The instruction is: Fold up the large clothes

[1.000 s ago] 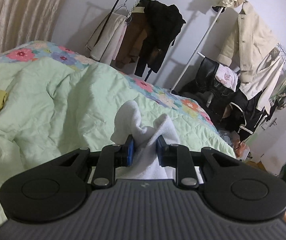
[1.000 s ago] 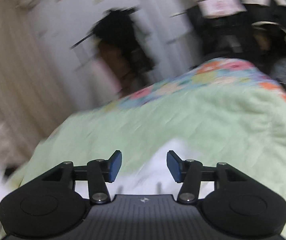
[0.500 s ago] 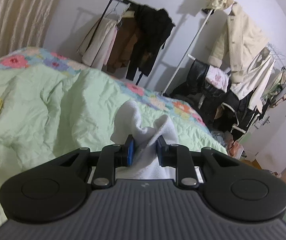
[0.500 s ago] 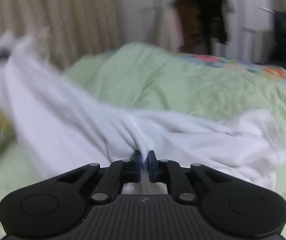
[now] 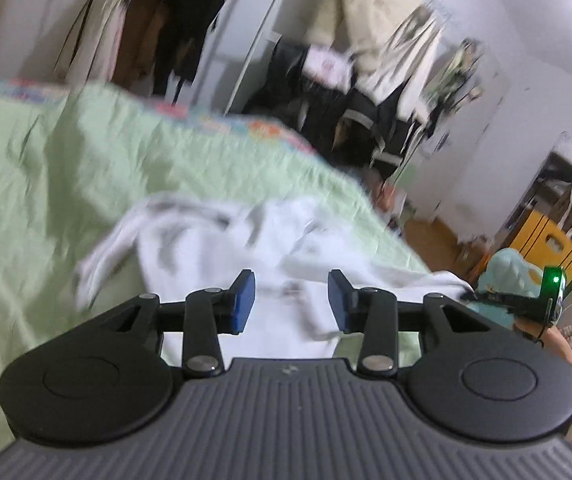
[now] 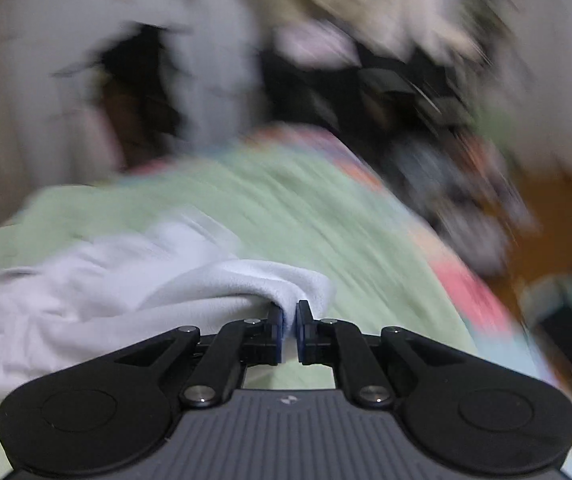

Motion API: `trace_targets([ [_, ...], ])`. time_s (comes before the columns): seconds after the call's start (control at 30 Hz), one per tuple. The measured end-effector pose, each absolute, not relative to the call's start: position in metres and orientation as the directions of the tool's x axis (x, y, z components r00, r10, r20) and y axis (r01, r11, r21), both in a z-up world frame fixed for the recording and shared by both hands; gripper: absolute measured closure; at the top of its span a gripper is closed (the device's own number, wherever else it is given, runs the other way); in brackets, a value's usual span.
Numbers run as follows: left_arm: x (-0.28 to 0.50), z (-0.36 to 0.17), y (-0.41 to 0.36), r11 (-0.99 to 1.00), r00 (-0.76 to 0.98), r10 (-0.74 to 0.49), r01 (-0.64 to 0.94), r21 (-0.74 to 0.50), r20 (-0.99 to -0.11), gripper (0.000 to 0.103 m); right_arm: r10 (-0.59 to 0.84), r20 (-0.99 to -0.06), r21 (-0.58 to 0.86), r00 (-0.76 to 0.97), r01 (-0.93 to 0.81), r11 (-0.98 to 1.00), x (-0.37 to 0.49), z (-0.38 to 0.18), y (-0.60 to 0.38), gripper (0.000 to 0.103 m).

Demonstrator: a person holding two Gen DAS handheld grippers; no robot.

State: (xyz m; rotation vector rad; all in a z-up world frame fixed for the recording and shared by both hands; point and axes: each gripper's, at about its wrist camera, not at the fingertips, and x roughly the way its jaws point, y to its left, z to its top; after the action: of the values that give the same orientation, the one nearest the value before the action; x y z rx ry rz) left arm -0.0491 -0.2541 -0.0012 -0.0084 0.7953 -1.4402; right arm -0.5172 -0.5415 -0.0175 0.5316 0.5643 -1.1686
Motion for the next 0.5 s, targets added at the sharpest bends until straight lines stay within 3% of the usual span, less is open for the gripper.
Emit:
trace_targets([
  [0.13,-0.037,-0.011,-0.263,0.232,-0.073,-0.852,0.836,-0.498,-0.519,0.057,-0.604,-0.793,-0.004,0.077,0.991,0.131,-0.555,-0.065,-0.534,0.083],
  [0.27,-0.042,-0.028,-0.283,0.237,-0.127,-0.805,0.826,-0.511,-0.579,0.031,-0.615,-0.788,-0.081,-0.007,0.992,0.093,-0.557,-0.065,-0.524,0.072],
  [0.33,-0.051,-0.039,-0.294,0.218,-0.188,-0.769,0.821,-0.528,-0.61,0.029,-0.66,-0.741,-0.018,0.123,0.979,0.203,-0.544,-0.05,-0.51,0.05],
  [0.43,-0.064,-0.05,-0.307,0.214,-0.232,-0.731,0.815,-0.538,-0.642,0.025,-0.641,-0.676,0.045,0.363,0.889,0.456,-0.511,-0.04,-0.492,0.043],
  [0.5,-0.073,-0.057,-0.316,0.214,-0.259,-0.704,0.811,-0.544,-0.662,0.013,-0.568,-0.662,0.044,0.489,0.782,0.622,-0.475,-0.039,-0.48,0.035],
])
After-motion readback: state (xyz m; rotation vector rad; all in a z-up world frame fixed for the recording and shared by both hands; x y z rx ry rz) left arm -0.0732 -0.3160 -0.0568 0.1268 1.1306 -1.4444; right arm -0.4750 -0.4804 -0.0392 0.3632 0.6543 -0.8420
